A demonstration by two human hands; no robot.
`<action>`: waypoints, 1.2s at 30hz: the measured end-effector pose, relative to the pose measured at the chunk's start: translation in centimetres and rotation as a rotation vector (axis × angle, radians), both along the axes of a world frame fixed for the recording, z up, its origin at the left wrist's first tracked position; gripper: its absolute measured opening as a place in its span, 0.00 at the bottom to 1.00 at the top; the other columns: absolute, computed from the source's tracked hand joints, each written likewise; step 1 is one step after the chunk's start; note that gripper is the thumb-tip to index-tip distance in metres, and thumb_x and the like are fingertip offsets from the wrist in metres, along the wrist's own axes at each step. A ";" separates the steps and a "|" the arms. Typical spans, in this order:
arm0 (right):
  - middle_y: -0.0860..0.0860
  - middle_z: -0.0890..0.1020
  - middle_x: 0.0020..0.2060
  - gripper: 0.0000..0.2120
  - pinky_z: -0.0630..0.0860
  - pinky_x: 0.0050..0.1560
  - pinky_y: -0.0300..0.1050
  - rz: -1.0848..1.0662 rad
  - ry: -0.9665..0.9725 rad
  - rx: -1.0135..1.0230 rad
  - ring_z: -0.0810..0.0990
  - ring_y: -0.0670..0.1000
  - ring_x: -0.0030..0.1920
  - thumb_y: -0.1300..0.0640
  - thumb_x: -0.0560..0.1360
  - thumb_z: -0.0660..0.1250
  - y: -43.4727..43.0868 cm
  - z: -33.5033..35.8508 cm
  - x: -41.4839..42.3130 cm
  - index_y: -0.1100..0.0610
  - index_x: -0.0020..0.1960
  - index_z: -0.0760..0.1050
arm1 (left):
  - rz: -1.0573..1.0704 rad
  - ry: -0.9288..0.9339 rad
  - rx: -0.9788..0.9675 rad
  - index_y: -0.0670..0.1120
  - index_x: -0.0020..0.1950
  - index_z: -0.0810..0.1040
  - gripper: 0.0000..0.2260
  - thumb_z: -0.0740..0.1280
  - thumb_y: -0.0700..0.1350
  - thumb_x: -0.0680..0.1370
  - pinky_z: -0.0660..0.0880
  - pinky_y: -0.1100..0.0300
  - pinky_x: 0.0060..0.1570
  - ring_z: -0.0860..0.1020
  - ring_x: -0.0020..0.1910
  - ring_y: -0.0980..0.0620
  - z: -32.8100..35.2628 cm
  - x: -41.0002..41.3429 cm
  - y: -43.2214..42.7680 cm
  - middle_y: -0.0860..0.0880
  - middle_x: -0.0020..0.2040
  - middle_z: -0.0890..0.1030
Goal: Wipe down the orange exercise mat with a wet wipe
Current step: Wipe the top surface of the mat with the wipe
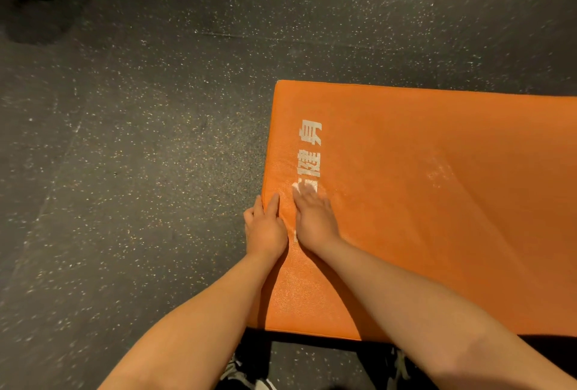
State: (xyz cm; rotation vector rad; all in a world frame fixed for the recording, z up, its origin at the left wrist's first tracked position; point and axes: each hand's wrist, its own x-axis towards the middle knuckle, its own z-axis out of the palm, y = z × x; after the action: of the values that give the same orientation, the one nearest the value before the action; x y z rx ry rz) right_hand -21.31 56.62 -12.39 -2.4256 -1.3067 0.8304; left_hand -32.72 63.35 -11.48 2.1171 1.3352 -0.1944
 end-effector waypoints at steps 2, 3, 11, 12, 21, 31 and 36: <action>0.48 0.51 0.82 0.27 0.40 0.81 0.56 0.120 0.095 0.053 0.45 0.48 0.82 0.59 0.85 0.52 -0.3 -0.1 -1.3 0.50 0.83 0.52 | 0.018 -0.033 -0.030 0.54 0.81 0.58 0.26 0.55 0.41 0.82 0.55 0.48 0.75 0.55 0.75 0.39 0.1 0.2 -0.1 0.41 0.81 0.53; 0.47 0.52 0.82 0.26 0.41 0.80 0.56 0.178 0.116 0.064 0.46 0.48 0.81 0.57 0.86 0.51 -0.6 -0.2 -1.5 0.49 0.83 0.52 | 0.023 -0.053 -0.040 0.54 0.80 0.59 0.26 0.55 0.41 0.82 0.55 0.47 0.76 0.54 0.76 0.39 0.2 0.2 -0.1 0.41 0.82 0.52; 0.49 0.48 0.82 0.32 0.37 0.79 0.56 -0.162 -0.144 -0.109 0.41 0.49 0.81 0.62 0.82 0.55 -1.2 -0.5 3.0 0.53 0.83 0.48 | -0.063 0.015 -0.029 0.56 0.82 0.55 0.25 0.54 0.47 0.84 0.49 0.46 0.77 0.48 0.78 0.39 0.0 0.4 -0.4 0.42 0.82 0.44; 0.49 0.47 0.82 0.32 0.38 0.79 0.55 -0.164 -0.109 -0.094 0.41 0.49 0.81 0.62 0.82 0.55 -1.1 -0.4 2.3 0.53 0.83 0.48 | -0.073 0.012 -0.019 0.56 0.81 0.55 0.25 0.54 0.46 0.84 0.50 0.46 0.77 0.48 0.78 0.39 -0.1 0.5 -0.5 0.43 0.82 0.43; 0.48 0.46 0.82 0.30 0.38 0.80 0.56 0.020 -0.045 -0.049 0.41 0.49 0.81 0.59 0.84 0.53 -0.9 -1.2 2.0 0.49 0.83 0.47 | -0.055 -0.018 -0.062 0.56 0.80 0.58 0.26 0.57 0.46 0.82 0.56 0.48 0.74 0.53 0.72 0.42 0.2 0.6 0.3 0.49 0.83 0.47; 0.46 0.50 0.82 0.27 0.35 0.79 0.56 0.196 -0.034 0.010 0.43 0.48 0.82 0.57 0.85 0.52 1.6 -1.3 1.3 0.48 0.83 0.50 | -0.048 -0.106 -0.044 0.55 0.80 0.59 0.24 0.54 0.42 0.84 0.58 0.59 0.69 0.59 0.70 0.44 -0.9 -0.1 2.5 0.48 0.82 0.52; 0.49 0.45 0.82 0.32 0.38 0.79 0.57 -0.119 -0.113 -0.083 0.39 0.49 0.81 0.62 0.83 0.55 3.3 -1.3 3.4 0.52 0.83 0.47 | -0.031 -0.110 -0.005 0.53 0.80 0.61 0.25 0.55 0.41 0.83 0.55 0.62 0.67 0.60 0.70 0.43 -1.3 0.3 2.4 0.48 0.82 0.53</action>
State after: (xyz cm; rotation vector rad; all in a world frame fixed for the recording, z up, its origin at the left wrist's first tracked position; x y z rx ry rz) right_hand -17.92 59.92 -13.68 -2.6207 -1.1740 0.7393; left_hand -32.37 65.74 -12.79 2.1134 1.2380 -0.0927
